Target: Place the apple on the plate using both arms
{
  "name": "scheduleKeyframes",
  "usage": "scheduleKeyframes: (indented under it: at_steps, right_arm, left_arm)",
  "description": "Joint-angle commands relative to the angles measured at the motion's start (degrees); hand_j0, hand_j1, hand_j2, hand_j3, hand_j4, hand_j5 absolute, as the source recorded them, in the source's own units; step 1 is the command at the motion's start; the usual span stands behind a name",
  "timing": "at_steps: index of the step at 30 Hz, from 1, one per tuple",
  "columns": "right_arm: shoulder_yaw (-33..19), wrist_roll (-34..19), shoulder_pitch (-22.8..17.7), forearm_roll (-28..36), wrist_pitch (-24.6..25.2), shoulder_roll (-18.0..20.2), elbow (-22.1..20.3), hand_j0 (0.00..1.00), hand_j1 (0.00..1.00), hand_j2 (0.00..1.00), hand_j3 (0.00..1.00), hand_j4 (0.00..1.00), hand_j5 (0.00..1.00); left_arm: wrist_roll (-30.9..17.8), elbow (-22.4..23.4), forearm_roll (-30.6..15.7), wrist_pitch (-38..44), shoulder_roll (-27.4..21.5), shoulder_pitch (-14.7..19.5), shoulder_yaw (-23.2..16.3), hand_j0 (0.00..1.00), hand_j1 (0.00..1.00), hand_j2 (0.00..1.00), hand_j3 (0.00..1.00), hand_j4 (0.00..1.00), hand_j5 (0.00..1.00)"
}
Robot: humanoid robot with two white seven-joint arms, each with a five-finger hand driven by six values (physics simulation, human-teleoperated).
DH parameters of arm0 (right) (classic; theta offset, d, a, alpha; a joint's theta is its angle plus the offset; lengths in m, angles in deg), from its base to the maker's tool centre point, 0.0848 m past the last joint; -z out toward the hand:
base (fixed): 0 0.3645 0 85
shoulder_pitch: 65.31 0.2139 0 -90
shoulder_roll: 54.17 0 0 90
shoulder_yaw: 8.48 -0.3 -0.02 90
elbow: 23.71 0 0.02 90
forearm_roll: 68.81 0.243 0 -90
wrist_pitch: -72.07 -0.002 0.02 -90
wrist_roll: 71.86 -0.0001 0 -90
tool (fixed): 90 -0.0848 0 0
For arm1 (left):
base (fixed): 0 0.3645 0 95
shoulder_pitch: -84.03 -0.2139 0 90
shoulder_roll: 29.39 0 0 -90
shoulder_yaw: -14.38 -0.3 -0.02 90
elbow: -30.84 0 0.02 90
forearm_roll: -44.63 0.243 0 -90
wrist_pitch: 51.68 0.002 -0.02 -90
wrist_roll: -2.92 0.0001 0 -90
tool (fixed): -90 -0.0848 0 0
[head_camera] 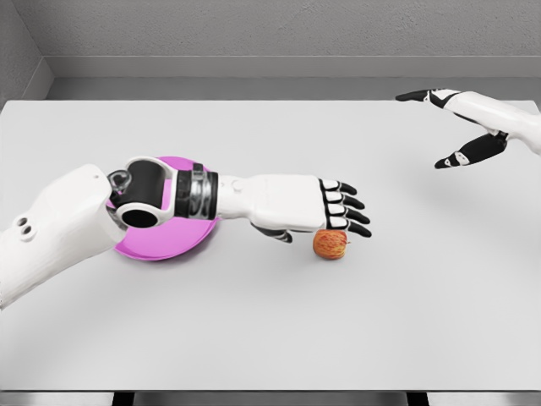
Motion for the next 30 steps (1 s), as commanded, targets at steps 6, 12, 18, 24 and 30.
scheduleKeyframes:
  at_steps: [6, 12, 18, 24, 30]
  right_arm:
    - [-0.03, 0.03, 0.00, 0.31, 0.16, 0.11, -0.14, 1.00, 1.00, 1.00, 1.00, 1.00, 1.00]
    - [0.06, 0.03, 0.00, 0.31, 0.16, 0.11, -0.14, 1.00, 1.00, 1.00, 1.00, 1.00, 1.00]
    - [0.06, 0.03, 0.00, -0.57, 0.16, 0.11, -0.14, 1.00, 1.00, 1.00, 1.00, 1.00, 1.00]
    - [-0.03, 0.03, -0.35, -0.57, 0.16, 1.42, -1.73, 1.00, 1.00, 1.00, 1.00, 1.00, 1.00]
    - [-0.38, 0.03, -0.26, -0.57, 0.16, 2.83, -2.08, 1.00, 1.00, 1.00, 1.00, 1.00, 1.00]
  left_arm:
    - [0.03, 0.57, 3.74, 0.09, 1.69, 0.09, -1.86, 1.00, 1.00, 1.00, 1.00, 1.00, 1.00]
    - [0.03, 4.35, 4.27, 0.09, 2.65, 0.09, -2.74, 1.00, 1.00, 1.00, 1.00, 1.00, 1.00]
    - [0.03, 5.05, 6.29, 0.09, 4.68, 0.26, -4.23, 1.00, 1.00, 1.00, 1.00, 1.00, 1.00]
    - [0.03, 5.23, 6.64, 0.09, 5.29, 0.26, -5.29, 1.00, 1.00, 1.00, 1.00, 1.00, 1.00]
    - [0.12, 6.28, 9.19, 0.09, 5.47, 0.70, -5.20, 1.00, 1.00, 1.00, 1.00, 1.00, 1.00]
